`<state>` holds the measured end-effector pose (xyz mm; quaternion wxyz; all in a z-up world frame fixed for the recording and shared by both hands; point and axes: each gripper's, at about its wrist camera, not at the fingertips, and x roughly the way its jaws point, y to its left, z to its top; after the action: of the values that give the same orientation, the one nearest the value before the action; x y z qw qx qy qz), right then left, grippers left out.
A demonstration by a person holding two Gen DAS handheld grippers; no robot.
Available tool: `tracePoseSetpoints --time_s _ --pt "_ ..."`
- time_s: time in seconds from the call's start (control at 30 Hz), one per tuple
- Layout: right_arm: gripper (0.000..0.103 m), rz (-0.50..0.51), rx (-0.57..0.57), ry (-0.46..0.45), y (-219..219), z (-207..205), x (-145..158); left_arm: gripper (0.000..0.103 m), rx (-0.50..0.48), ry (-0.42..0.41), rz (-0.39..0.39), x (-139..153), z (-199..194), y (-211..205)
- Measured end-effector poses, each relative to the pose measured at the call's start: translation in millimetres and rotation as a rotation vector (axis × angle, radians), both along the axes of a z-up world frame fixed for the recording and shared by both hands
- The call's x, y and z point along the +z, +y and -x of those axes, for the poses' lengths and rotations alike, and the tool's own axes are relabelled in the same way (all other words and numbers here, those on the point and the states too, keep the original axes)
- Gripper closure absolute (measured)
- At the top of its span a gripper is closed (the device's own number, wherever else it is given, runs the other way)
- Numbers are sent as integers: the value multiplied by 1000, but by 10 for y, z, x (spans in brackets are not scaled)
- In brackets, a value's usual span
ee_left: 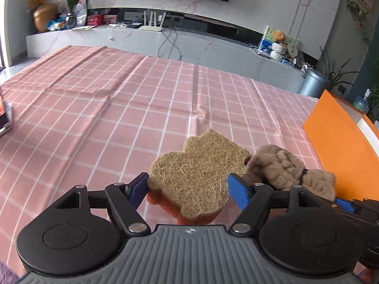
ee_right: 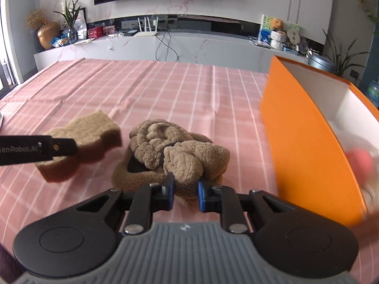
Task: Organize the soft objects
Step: 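Grasp the coir bear sponge with the left tool while the right tool grasps the towel bundle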
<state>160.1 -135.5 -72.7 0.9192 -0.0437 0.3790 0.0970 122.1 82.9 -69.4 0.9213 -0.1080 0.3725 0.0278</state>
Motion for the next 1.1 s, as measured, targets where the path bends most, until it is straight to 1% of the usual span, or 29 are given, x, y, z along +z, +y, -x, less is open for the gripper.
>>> tracePoseSetpoints --time_s 0.13,0.27,0.33,0.4,0.47,0.5,0.53,0.6,0.63,0.67,0.7,0.73,0.77,0.87,0.9,0.93,1.0,1.03,1.1 --pt "85 6 -29 11 -150 309 -17 19 1 33 29 -59 213 -63" --pt "85 7 -33 16 -255 562 -16 19 -27 38 -10 -127 389 -202" --pt "85 1 -29 23 -297 656 -24 19 -36 57 -8 -172 397 -208" --pt "84 5 -17 29 -308 725 -55 17 -45 51 -4 -185 424 -205" --pt "82 -6 -2 36 -326 756 -75 13 -84 56 -31 -198 429 -221" --pt "79 -14 1 39 -339 762 -76 13 -107 64 -35 -205 429 -218" --pt "78 -21 4 42 -351 774 -74 13 -117 60 -31 -195 448 -203" --pt "73 -38 7 48 -380 799 -48 12 -143 46 -21 -162 480 -168" --pt "64 -48 9 46 -397 816 -16 12 -167 36 -21 -142 491 -155" --pt "58 -59 14 40 -419 836 17 11 -210 23 -26 -115 499 -149" --pt "58 -66 25 37 -438 858 49 11 -255 8 -38 -88 501 -146" --pt "54 -70 38 33 -454 883 81 11 -298 -8 -62 -56 497 -146" --pt "46 -78 52 20 -477 909 116 11 -337 -19 -91 -25 489 -151" --pt "36 -69 117 -34 -509 917 195 11 -456 -31 -167 46 439 -190" --pt "34 -64 144 -43 -513 895 207 11 -487 -30 -198 59 425 -208" --pt "29 -60 176 -39 -515 852 208 11 -522 -28 -227 68 409 -226" --pt "26 -43 202 -48 -517 769 205 11 -568 -30 -253 68 380 -228" --pt "25 -32 205 -49 -518 719 196 11 -593 -26 -251 60 348 -218" --pt "24 -26 216 -22 -526 619 159 11 -648 6 -236 16 270 -203"
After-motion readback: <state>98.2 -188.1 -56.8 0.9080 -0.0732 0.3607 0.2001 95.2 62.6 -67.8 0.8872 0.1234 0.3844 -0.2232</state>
